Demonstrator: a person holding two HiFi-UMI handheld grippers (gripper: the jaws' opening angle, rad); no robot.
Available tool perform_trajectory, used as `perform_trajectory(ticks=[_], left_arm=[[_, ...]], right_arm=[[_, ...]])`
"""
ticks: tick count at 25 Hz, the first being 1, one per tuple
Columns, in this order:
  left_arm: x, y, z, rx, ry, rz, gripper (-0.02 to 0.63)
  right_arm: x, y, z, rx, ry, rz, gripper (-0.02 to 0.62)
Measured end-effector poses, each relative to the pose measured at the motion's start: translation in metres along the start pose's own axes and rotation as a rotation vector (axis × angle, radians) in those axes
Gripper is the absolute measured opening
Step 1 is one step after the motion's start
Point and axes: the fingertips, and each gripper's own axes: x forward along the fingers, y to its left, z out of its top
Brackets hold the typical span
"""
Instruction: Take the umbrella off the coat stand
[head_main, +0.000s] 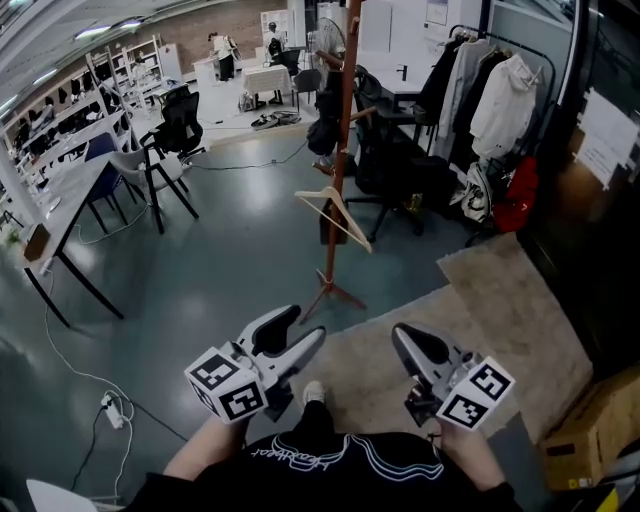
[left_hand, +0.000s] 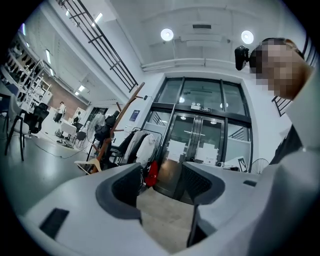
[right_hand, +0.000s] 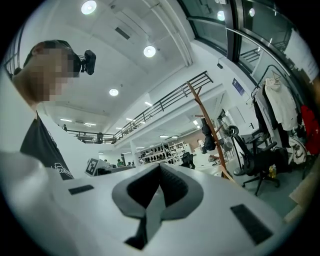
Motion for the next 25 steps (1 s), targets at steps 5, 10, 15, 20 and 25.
perform_trajectory(ticks=[5,10,15,20,25], left_arm=[[0.023,0.041,0.019,0.018,-0.002,-0.003,0.280],[0.050,0.087,0.047,0.048,0.003,-0.017,0.305],[0.081,0.136,0.072,0.072,0.006,-0.024,0.322],[0.114,0.185,0.091,0.092,0.007,-0.040,0.325],[0.147,0.225,0.102,0.132,0.017,-0.065,0.325]], right_arm=[[0.038,-0.028,0.010,-0.009,0.005,-0.015,0.002],[0.086,-0.060,0.024,-0.032,0.031,-0.041,0.002],[0.129,-0.098,0.037,-0.035,0.054,-0.074,0.002],[0.175,-0.133,0.049,-0.051,0.067,-0.086,0.002],[0.209,-0.164,0.050,-0.054,0.069,-0.101,0.002]])
